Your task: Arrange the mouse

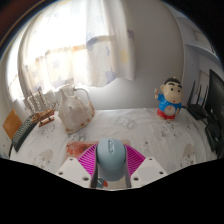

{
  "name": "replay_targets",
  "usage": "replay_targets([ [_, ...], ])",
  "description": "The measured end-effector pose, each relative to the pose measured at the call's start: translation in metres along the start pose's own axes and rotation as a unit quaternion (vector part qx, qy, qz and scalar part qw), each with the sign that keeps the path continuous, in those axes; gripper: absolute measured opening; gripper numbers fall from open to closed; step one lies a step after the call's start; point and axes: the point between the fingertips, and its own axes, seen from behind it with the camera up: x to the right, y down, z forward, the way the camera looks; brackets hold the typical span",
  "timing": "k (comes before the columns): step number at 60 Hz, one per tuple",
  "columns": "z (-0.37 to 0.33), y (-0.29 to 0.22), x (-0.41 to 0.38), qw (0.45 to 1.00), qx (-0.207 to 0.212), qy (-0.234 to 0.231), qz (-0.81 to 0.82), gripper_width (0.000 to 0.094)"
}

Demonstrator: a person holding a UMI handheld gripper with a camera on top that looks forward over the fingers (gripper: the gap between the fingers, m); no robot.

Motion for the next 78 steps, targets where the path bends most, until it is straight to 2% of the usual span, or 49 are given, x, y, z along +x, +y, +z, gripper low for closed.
replay_targets([
  [10,0.034,0.061,-0.029,0.999,-0.03,0.016,-0.004,0.0387],
  [22,0.056,0.1,-0.034,0.997,-0.071,0.022,-0.032,0.051],
  [24,0.054,0.099,-0.032,0.996,-0.074,0.028,-0.037,0.0574],
  [27,0.046,0.092,-0.031,0.995,-0.077,0.036,-0.047,0.0849],
  [28,0.042,0.088,-0.031,0.995,-0.075,0.038,-0.049,0.0858],
  [30,0.031,0.079,-0.031,0.995,-0.07,0.043,-0.048,0.0829],
  [43,-0.105,0.025,-0.044,0.996,-0.062,0.061,-0.017,0.0847],
  [56,-0.242,0.036,-0.056,0.994,-0.07,0.088,0.002,0.0848],
  [70,-0.285,0.073,-0.074,0.991,-0.087,0.101,0.019,0.0848],
  [78,-0.29,0.08,-0.071,0.99,-0.083,0.115,0.009,0.0849],
])
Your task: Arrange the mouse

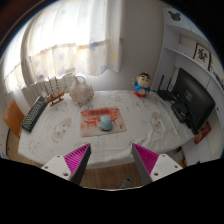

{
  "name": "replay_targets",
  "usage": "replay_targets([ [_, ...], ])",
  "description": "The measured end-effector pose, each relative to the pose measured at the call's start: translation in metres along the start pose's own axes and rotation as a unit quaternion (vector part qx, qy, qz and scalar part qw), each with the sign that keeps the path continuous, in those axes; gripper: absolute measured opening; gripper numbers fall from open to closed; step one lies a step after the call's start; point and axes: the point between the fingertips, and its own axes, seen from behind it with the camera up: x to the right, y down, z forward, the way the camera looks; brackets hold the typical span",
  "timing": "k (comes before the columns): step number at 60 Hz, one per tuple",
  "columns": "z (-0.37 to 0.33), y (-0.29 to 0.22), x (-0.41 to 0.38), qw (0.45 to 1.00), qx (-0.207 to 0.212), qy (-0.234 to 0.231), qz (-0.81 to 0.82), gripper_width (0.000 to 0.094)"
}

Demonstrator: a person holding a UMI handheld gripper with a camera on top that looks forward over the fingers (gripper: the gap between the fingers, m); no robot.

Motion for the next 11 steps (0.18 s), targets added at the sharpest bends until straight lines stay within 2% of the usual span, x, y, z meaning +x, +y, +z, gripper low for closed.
replay_targets([
  [11,-0.003,0.007,-0.015,1.0,0.001,-0.01,-0.01,0.0851],
])
